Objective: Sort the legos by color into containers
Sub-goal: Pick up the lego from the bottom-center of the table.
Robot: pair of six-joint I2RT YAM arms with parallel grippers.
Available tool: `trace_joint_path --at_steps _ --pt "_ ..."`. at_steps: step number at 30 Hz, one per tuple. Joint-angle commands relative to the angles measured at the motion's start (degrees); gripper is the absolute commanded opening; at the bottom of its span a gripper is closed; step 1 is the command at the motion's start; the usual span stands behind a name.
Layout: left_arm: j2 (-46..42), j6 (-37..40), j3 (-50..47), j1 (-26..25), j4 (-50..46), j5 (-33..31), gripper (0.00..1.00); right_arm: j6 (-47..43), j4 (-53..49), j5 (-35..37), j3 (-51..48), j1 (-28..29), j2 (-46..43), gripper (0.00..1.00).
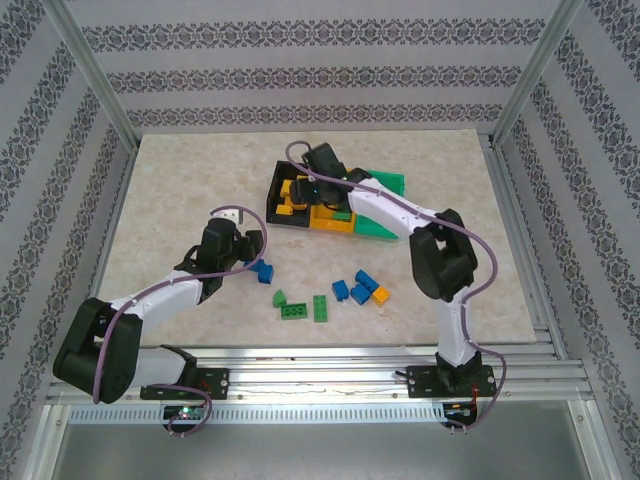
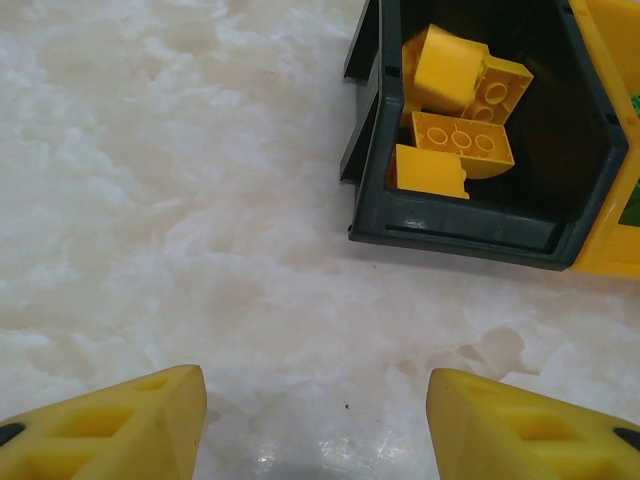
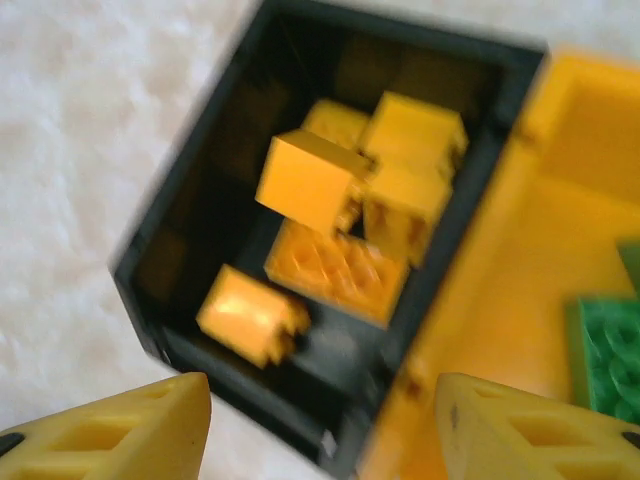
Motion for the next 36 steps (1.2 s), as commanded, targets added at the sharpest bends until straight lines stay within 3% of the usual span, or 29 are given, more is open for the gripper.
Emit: trace_joint_path --at_steps 1,11,21,29,36 --pt "-1.02 -1.11 -0.44 0.71 2.47 0.24 0.60 -0.96 2.65 1.20 -9.16 1.06 -9.37 0.62" --pt "-1.12 -2.28 -1.02 0.83 3.57 2.10 0.60 3.08 0.84 10.56 -37.87 4.97 -31.18 0.62" --pt "0.34 -2.94 -0.88 0.90 4.08 3.07 0.60 7.65 -7.86 7.64 -54.95 3.80 -50.53 0.62" --pt "0.77 -2.97 -1.00 0.86 4.29 3.07 0.60 10.19 -8.18 3.65 -61.64 2.80 -52.51 0.62" --pt "0.99 -2.93 -0.89 0.86 4.35 3.26 0.60 9.58 -6.21 3.41 -61.44 3.07 -47.56 0.61"
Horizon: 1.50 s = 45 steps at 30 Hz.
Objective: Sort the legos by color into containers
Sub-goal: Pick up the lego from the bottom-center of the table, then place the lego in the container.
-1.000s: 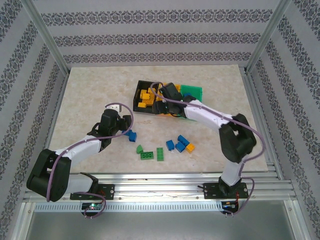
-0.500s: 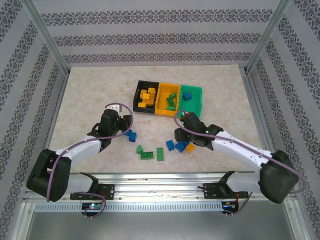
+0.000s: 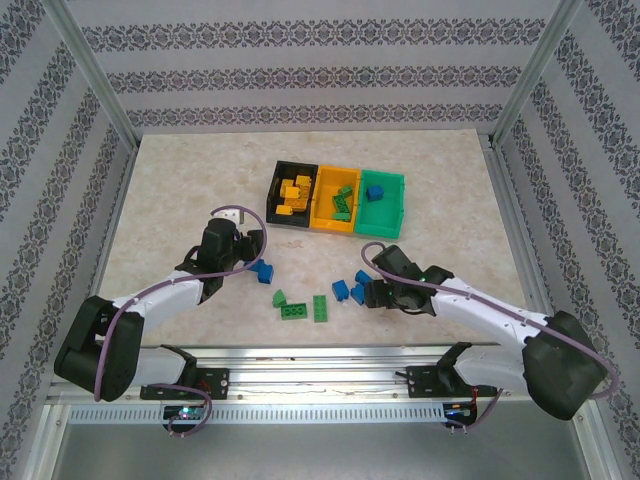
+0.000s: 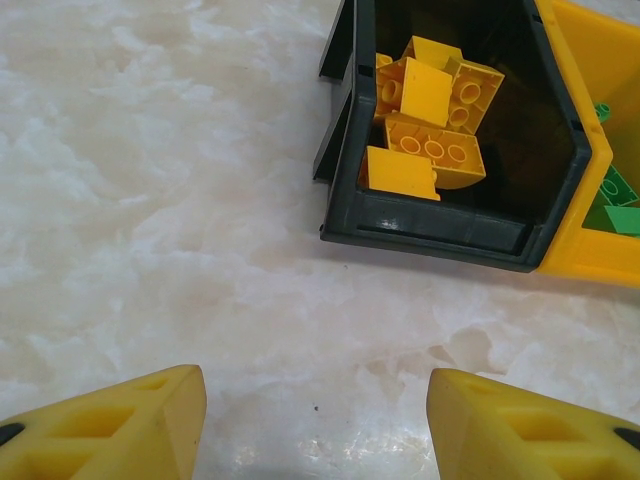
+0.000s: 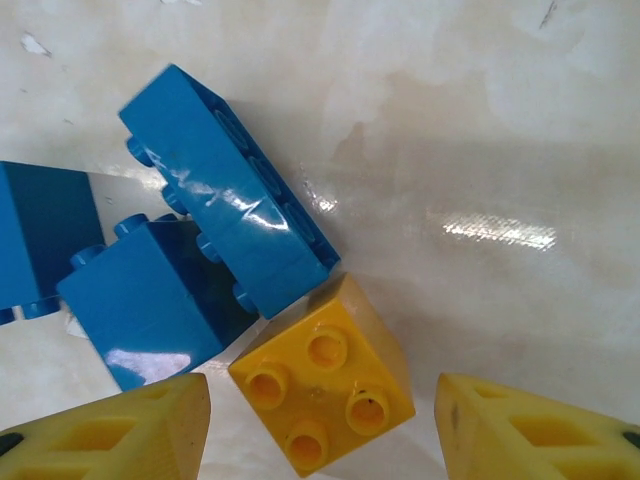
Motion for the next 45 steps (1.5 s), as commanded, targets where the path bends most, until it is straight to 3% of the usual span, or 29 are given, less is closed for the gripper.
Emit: trace_joint_path --at_steps 1,11,17,26,30,37,45 --pt "0.34 -0.92 -0.48 0.83 2.20 0.66 0.60 0.15 0.86 -0.74 0.23 0.02 2.54 0.61" --pt "1.03 -1.07 -0.38 0.91 2.61 0.96 0.60 -1.10 1.50 -0.86 2.34 0.35 6.59 0.54" --pt "1.47 -1.21 -0.20 0.85 2.78 1.14 0.60 -1.98 0.75 -1.68 4.08 0.77 7.70 0.39" --pt "1.49 -1.00 -0.22 0.92 2.57 0.71 0.60 -2.70 0.12 -0.74 9.15 1.13 5.23 0.39" --pt "1.62 -1.20 -0.22 0.81 2.78 0.94 0.60 -3.19 5.35 -0.13 12.15 1.21 6.86 0.39" --pt "1.50 -1.29 -0.07 0.92 2.49 0.90 0.60 -5.63 16.96 -4.11 25.59 1.36 21.88 0.39" --pt "1.39 -1.69 -0.24 0.92 2.65 0.94 0.60 -10.83 14.19 -5.97 52.98 1.20 43.26 0.40"
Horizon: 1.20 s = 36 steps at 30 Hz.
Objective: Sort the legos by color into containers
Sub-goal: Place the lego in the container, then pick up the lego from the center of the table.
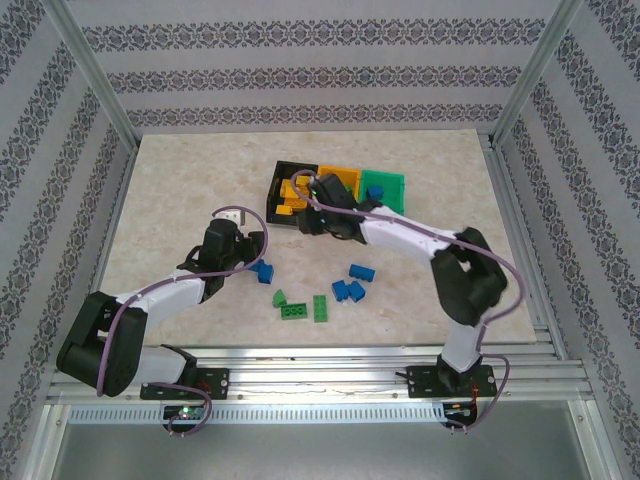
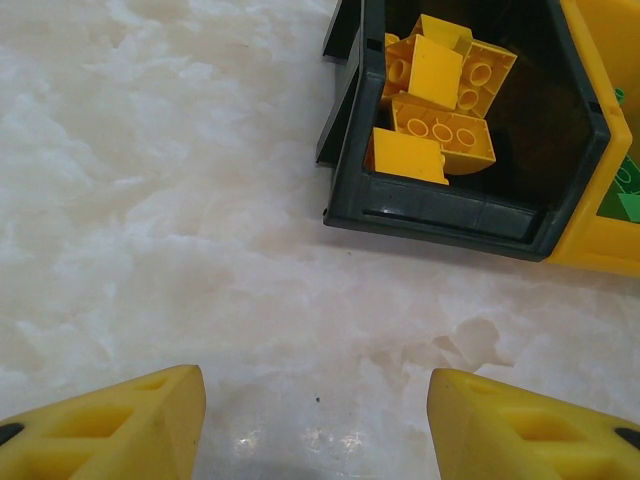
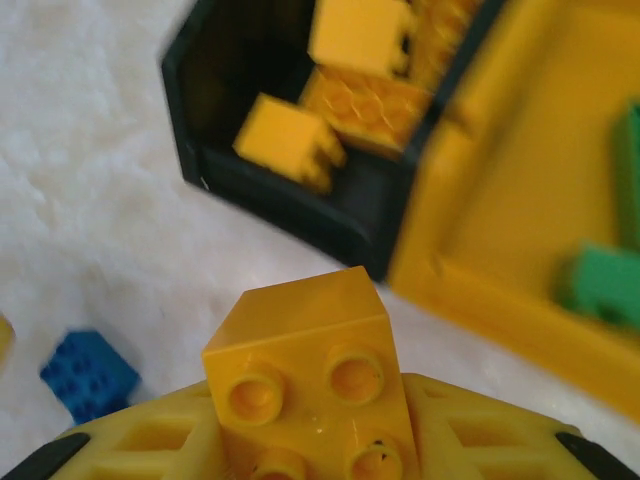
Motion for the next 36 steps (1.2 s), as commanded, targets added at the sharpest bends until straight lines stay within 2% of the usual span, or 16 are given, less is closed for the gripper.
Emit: trace_joint_path --at_steps 1,3,6,13,22,26,29,36 --pt "-0.07 -0.92 -0.24 0.86 2.81 0.97 0.60 -3.57 -1.40 0.13 10.27 0.20 5.78 0.41" --pt "-0.06 -0.80 -0.23 0.97 2.64 0.88 0.60 -3.85 -3.26 1.41 15.46 -0.22 9.41 0.44" --pt "-0.32 -0.74 -0.10 0.96 2.22 0.29 0.61 -2.53 -6.95 1.28 20.06 -1.00 12.52 0.55" --pt "-0.59 -1.20 -0.23 0.95 2.42 0.90 0.60 -1.97 -3.23 3.35 7.82 0.81 5.25 0.60" --pt "-1.03 -1.30 0.02 1.17 1.47 1.03 0.61 -2.39 -0.52 6.61 -12.18 1.42 -10.61 0.61" --pt "-1.83 -1.83 -0.06 1.14 1.36 2.93 0.61 -3.31 -1.32 9.48 -16.25 1.81 -15.18 0.61" --pt "-1.53 -1.53 -0.52 1.25 1.90 2.04 0.61 -4.53 -0.46 11.59 -19.18 1.60 -17.00 0.62" --pt "-0.47 0.45 2.13 1.25 -2.43 1.15 0.61 -8.89 1.86 10.94 -23.03 -1.00 -18.40 0.62"
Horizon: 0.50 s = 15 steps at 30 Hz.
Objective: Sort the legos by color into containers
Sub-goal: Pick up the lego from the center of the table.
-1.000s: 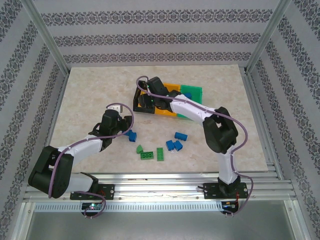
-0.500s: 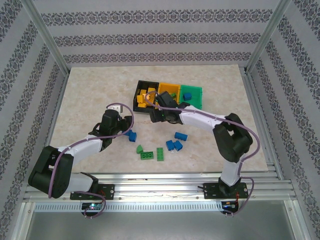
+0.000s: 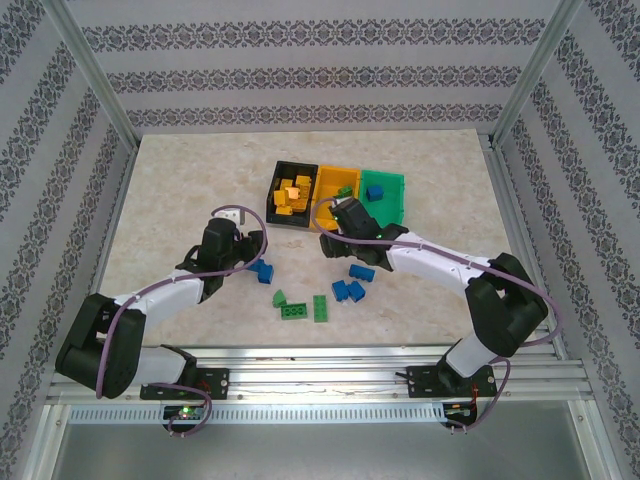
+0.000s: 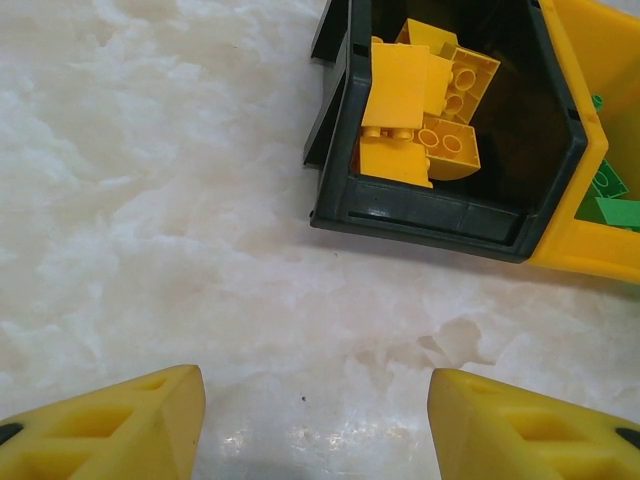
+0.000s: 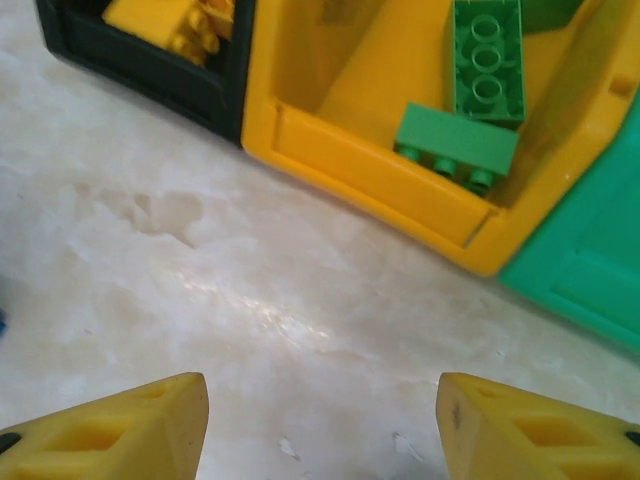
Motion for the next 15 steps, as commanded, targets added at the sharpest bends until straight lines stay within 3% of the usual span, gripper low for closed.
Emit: trace_joint_path --at_steps 1,8,15 --pt "0.25 1.03 2.05 0.90 -2.50 -1.12 0.61 -3.82 1.90 0.89 -1.47 -1.89 -1.77 0.63" --pt "0.74 -1.19 6.67 0.97 -17.39 2.26 0.61 -7.00 7.72 -3.57 -4.99 -6.69 -2.72 0.63" --pt "-1.94 -3.72 9.54 0.98 -33.43 3.53 0.63 -7.47 15.47 -4.34 -10.22 -6.69 -2.72 0.63"
